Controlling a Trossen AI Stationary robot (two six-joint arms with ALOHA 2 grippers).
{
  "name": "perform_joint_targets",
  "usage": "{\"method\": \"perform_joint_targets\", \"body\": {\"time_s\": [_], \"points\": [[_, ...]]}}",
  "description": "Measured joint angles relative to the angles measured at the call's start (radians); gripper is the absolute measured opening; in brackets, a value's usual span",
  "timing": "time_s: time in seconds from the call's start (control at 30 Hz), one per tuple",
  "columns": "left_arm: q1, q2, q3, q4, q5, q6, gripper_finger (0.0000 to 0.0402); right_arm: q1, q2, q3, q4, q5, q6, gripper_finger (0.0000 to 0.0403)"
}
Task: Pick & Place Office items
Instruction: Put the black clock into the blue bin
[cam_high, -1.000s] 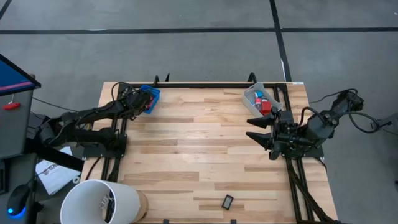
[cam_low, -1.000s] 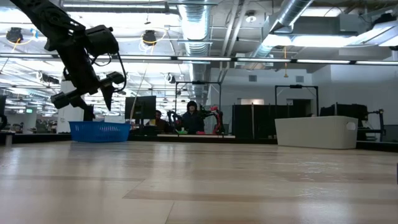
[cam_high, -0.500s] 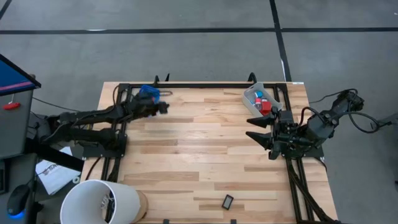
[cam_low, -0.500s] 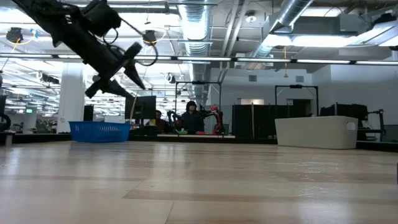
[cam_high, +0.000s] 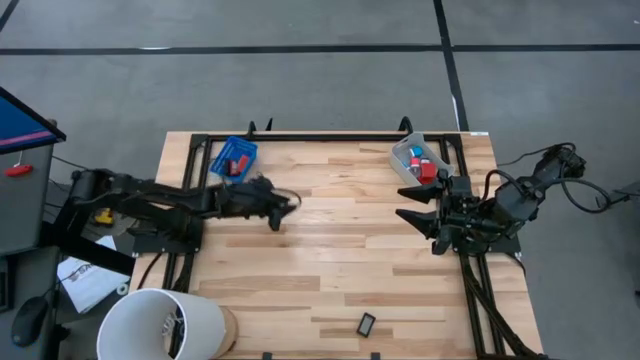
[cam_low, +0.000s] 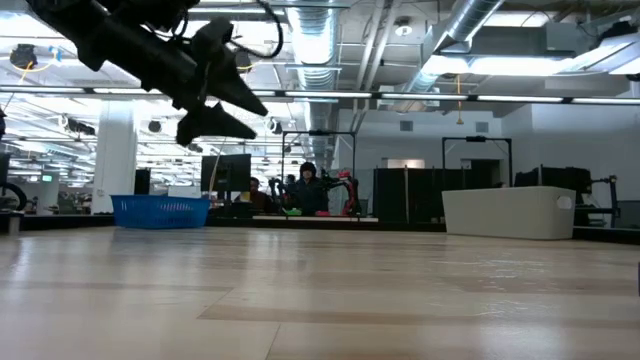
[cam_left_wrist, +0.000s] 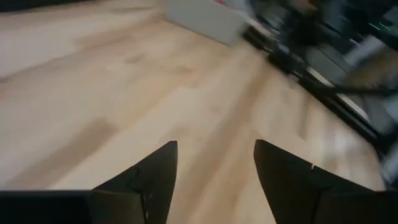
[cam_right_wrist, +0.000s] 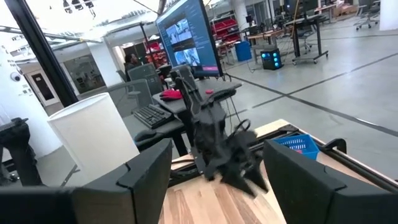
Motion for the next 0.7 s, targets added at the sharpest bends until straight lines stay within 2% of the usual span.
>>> {"method": "perform_joint_targets", "body": {"time_s": [0.13,0.33,0.53,0.7], "points": [[-0.095,0.118,0.006,0.134,0.015,0.079,0.0229,0.000,0.000,0.000,0.008,0.000,0.001,0.0245],[-0.199,0.318,0.079,0.193,0.020,0.162,0.0253,0.000,0.000,0.000,0.016,0.000,0.015,0.0245],[-0.262,0.497,0.194,0.265,0.081,0.424,0.0259,0.000,0.008,0.000,0.026,0.001,0.035,0.0245],[-0.285,0.604,0.304,0.275,0.128,0.573,0.0260,0.000,0.028,0.000,0.046,0.007,0.046,0.0245]]}}
